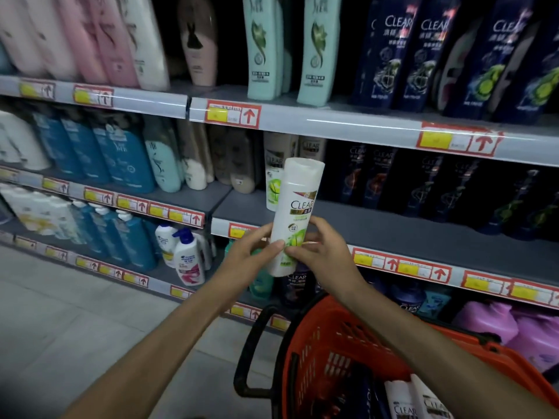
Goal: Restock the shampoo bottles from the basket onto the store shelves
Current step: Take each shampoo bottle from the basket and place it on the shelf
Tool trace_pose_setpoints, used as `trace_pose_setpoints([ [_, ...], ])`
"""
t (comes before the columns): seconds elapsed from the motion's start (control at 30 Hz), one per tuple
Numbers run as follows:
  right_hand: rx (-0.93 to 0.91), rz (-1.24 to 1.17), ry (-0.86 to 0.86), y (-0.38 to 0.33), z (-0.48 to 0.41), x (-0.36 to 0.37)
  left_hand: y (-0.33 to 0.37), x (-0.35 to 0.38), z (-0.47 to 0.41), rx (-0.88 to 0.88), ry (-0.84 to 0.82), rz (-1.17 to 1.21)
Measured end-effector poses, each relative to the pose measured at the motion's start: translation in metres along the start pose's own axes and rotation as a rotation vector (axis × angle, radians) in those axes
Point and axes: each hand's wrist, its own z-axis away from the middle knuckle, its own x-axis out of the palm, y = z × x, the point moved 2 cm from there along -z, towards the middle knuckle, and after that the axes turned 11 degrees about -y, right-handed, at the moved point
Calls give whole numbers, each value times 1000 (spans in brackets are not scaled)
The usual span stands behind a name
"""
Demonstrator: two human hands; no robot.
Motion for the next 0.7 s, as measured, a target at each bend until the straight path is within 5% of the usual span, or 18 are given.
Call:
trace_pose_setpoints([
  [0.13,-39,84,112,9,-40,11,-3,-27,-36,95,60,-241],
  [0.7,-14,182,313,33,-137,26,-36,-66,-122,109,199,-56],
])
